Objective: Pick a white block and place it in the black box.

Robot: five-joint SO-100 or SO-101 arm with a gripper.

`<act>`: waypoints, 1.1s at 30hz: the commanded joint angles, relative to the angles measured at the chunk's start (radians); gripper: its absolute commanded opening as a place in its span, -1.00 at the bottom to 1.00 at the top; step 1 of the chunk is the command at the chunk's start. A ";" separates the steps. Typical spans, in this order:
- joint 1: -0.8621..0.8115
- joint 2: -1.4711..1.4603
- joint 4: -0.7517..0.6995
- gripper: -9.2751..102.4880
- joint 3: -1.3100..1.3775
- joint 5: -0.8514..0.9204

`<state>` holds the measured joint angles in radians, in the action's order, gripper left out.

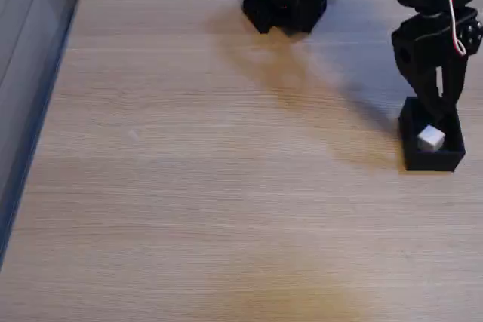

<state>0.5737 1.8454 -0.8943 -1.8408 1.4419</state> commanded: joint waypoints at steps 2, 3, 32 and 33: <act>-0.058 0.115 -0.011 -0.83 -0.048 -0.003; -0.075 0.147 -0.011 -0.83 -0.078 0.005; -0.629 1.272 -0.215 -0.83 -1.264 0.249; -0.623 1.279 -0.236 -0.83 -1.264 0.235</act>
<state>-0.0568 3.1032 -1.0876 -3.0894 1.7181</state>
